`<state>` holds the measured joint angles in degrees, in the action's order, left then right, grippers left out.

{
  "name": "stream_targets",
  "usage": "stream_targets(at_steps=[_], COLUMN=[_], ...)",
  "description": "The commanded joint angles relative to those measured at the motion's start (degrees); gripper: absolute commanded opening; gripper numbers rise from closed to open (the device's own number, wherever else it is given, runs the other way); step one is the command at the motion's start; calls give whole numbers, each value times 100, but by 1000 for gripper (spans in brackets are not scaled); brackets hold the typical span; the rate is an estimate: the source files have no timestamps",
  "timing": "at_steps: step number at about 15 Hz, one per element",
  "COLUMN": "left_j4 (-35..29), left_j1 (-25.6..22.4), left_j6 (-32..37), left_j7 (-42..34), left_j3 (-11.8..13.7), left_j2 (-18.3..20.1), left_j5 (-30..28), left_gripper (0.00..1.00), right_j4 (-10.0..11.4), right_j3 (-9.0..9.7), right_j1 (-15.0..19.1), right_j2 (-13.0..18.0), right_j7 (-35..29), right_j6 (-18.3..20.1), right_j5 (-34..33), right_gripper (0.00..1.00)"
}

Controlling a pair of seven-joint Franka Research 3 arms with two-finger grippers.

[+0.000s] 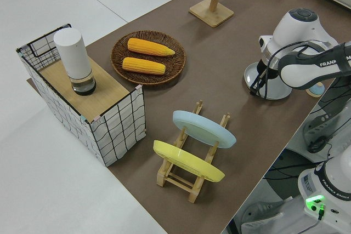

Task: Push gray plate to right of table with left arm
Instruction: 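Lower the left gripper against the gray plate's rim nearest it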

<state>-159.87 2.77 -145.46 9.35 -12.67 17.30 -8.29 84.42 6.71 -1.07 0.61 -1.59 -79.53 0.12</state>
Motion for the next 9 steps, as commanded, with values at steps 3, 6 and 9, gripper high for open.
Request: stream_targets(at_steps=[3,6,9], left_j4=[-211,-193,-158], left_j1=[74,74,66], left_j6=[-229,-229,-229], left_j7=[295,540,954], left_j3=[-104,-323,-596], left_j2=[-16,-69,-77], left_j5=[-85,-85,-85], left_gripper=[0,0,0], right_j4=[-22,-22,-22], right_j3=[85,76,85], right_j1=[116,116,116], right_j2=[36,36,36], right_j7=[1,-8,1], right_j6=[69,69,69], right_j5=[59,59,59], right_gripper=[983,983,983])
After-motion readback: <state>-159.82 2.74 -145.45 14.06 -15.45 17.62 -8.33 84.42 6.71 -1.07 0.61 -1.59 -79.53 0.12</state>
